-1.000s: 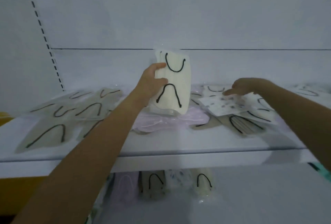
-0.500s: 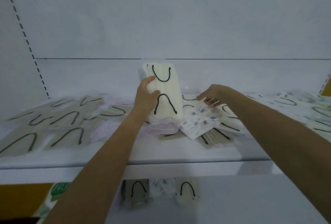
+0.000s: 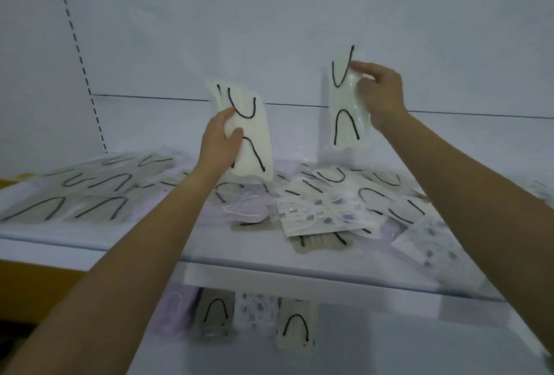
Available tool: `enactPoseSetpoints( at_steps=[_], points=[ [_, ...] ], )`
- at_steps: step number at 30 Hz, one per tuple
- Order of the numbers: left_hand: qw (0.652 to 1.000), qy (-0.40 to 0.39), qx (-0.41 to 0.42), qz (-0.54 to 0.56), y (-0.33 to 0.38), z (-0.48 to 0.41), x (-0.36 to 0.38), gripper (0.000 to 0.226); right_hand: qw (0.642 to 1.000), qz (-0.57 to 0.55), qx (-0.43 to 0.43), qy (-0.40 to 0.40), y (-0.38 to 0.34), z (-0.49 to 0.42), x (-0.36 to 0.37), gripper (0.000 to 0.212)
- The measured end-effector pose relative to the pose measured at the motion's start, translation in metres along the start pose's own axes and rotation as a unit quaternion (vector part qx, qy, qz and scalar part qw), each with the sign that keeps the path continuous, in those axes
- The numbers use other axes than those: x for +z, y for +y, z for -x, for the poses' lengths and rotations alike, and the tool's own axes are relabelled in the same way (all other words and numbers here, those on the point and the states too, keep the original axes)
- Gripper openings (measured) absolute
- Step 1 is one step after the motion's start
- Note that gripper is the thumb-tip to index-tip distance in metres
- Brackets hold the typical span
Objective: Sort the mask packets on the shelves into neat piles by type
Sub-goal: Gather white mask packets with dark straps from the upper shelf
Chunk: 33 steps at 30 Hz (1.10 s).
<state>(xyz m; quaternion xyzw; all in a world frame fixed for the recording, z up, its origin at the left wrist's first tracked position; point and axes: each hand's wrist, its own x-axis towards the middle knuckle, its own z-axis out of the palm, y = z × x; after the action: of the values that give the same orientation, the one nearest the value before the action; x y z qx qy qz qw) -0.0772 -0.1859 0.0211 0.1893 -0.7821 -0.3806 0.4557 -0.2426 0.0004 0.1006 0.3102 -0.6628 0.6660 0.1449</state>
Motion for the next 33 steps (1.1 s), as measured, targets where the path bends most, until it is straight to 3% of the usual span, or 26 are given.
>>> enactPoseSetpoints(
  at_steps=[2,5,9,12,14,15,17,18,20,24,27,30,33],
  points=[
    [1.000,-0.002,0.022,0.005,0.014,-0.002,0.007,0.044,0.995,-0.096,0.023,-0.023,-0.014,-0.003,-0.008,0.046],
    [0.997,-0.027,0.022,0.075,0.042,0.000,0.027,0.042,0.958,-0.262,0.087,-0.081,-0.022,0.001,-0.014,0.041],
    [0.985,-0.057,-0.011,0.161,0.063,0.010,0.062,0.044,0.953,-0.243,0.123,-0.130,-0.006,0.017,-0.009,0.040],
    [0.991,-0.043,-0.002,0.125,0.058,0.014,0.081,0.049,0.969,-0.131,0.135,-0.162,0.023,0.020,-0.014,0.037],
    [0.993,-0.035,-0.011,0.113,0.048,0.016,0.091,0.051,0.969,0.090,0.111,-0.203,0.045,0.017,-0.028,0.040],
    [0.992,-0.030,-0.022,0.118,0.042,0.018,0.095,0.051,0.940,0.225,0.101,-0.238,0.056,0.016,-0.037,0.047],
    [0.991,-0.021,-0.023,0.129,0.031,0.022,0.101,0.056,0.846,0.401,0.128,-0.328,0.076,0.021,-0.050,0.065],
    [0.991,-0.021,-0.010,0.129,0.027,0.023,0.103,0.060,0.808,0.439,0.151,-0.362,0.083,0.026,-0.053,0.069],
    [0.991,-0.024,0.023,0.127,0.023,0.021,0.103,0.064,0.782,0.460,0.167,-0.387,0.095,0.032,-0.053,0.071],
    [0.995,-0.010,0.041,0.089,0.015,0.014,0.098,0.054,0.807,0.433,0.145,-0.374,0.102,0.031,-0.051,0.068],
    [0.996,0.010,0.035,0.079,0.013,0.014,0.095,0.047,0.867,0.356,0.130,-0.325,0.111,0.030,-0.053,0.067],
    [0.994,0.018,0.002,0.106,0.013,0.014,0.095,0.045,0.966,0.190,0.054,-0.169,0.109,0.024,-0.057,0.063],
    [0.990,0.024,-0.021,0.139,0.017,0.015,0.095,0.042,0.999,-0.035,0.028,-0.023,0.091,0.009,-0.058,0.057]
  ],
)
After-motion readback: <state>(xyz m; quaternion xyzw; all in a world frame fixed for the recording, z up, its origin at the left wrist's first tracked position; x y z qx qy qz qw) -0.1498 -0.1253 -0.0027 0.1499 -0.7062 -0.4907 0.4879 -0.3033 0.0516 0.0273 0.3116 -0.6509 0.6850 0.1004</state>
